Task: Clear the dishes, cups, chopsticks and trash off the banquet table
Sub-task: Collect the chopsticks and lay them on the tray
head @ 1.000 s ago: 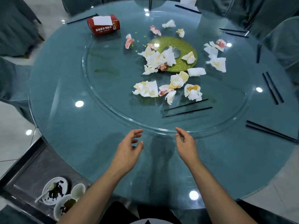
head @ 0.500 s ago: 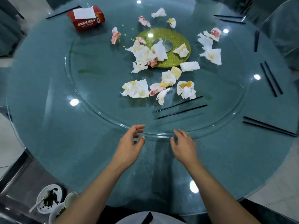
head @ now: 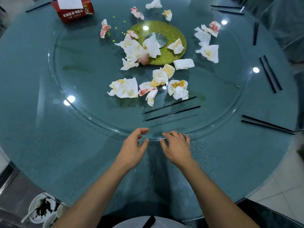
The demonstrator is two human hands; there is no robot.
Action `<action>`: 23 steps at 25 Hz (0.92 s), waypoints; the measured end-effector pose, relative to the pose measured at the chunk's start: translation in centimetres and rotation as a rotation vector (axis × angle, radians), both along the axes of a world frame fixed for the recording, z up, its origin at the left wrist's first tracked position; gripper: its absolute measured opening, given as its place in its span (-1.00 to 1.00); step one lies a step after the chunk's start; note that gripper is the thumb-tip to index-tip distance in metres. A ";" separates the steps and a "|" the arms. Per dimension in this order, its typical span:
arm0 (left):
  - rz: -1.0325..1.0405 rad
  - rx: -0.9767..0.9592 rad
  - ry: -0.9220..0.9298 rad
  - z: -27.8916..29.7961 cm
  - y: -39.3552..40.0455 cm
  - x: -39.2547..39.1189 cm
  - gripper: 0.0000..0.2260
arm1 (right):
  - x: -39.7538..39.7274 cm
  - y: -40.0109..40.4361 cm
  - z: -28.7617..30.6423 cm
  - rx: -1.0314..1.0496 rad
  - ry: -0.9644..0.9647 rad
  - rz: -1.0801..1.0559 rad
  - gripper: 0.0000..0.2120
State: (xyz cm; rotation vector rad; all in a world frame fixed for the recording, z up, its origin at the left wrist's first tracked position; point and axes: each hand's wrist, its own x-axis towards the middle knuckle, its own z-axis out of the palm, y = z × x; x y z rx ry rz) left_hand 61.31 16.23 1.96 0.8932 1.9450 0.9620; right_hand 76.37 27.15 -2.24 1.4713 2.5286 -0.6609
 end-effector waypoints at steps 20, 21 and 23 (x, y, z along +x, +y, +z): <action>-0.190 -0.323 0.302 -3.0 -0.4 -2.8 -0.50 | -5.7 10.2 -0.3 0.164 -0.066 0.065 -0.48; -0.185 -0.326 0.305 -3.0 -0.4 -3.0 -0.50 | -6.0 10.3 -0.3 0.173 -0.084 0.071 -0.49; -0.171 -0.334 0.311 -3.1 -0.4 -3.4 -0.49 | -6.2 10.4 -0.3 0.193 -0.112 0.085 -0.52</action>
